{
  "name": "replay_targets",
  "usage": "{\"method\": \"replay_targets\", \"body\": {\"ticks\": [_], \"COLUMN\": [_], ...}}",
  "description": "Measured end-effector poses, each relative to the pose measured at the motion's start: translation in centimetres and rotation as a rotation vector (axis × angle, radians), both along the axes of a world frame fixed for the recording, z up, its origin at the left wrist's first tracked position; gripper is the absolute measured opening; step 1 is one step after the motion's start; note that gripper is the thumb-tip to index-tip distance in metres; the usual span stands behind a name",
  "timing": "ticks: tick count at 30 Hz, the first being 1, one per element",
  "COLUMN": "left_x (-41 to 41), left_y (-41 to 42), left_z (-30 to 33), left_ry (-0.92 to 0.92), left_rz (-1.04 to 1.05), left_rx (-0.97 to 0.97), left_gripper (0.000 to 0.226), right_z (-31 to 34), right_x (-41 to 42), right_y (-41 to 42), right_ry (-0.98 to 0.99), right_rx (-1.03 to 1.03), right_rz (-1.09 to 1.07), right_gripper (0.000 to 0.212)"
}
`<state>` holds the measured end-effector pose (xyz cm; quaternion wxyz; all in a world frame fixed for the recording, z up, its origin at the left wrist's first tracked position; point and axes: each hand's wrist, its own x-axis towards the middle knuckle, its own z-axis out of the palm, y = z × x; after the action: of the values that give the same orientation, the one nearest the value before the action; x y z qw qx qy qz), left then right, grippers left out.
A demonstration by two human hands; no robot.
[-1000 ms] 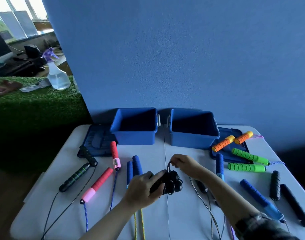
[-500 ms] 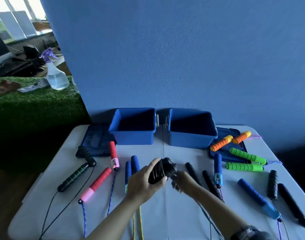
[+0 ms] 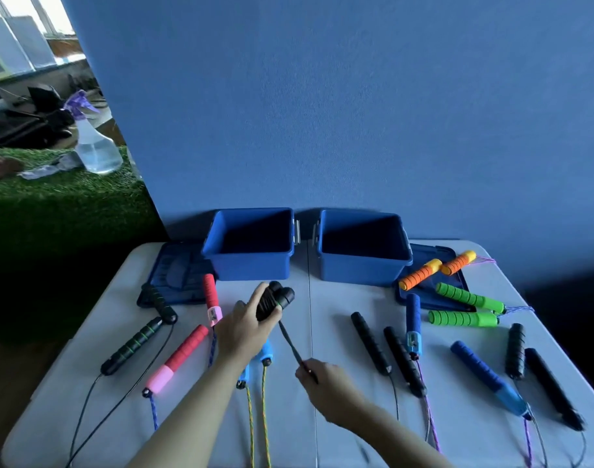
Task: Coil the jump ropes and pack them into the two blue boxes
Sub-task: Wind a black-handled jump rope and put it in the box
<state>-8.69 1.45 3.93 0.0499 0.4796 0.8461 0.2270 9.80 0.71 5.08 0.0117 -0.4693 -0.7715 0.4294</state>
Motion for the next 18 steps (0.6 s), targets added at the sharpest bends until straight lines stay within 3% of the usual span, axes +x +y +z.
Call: {"method": "replay_targets", "body": {"ticks": [2, 7, 11, 18], "left_x": [0.1, -0.1, 0.9, 1.8], "left_y": [-0.5, -1.8, -2.8, -4.3], "left_z": [-0.8, -2.8, -2.3, -1.7], "left_ry": [0.114, 0.265, 0.179, -0.004], "left_rz": [-0.109, -0.45, -0.627, -0.689], "left_rx": [-0.018, -0.086, -0.023, 0.1], "left_gripper": [0.052, 0.054, 0.056, 0.055], "right_z": [2.0, 5.2, 3.7, 1.3], "right_x": [0.2, 1.1, 1.2, 1.6], "right_y": [0.3, 4.1, 7.3, 9.7], "right_ry": [-0.126, -0.138, -0.078, 0.129], "right_rx": [0.143, 0.283, 0.314, 0.195], "right_rz": [0.106, 0.193, 0.192, 0.185], "right_gripper": [0.029, 0.022, 0.021, 0.028]}}
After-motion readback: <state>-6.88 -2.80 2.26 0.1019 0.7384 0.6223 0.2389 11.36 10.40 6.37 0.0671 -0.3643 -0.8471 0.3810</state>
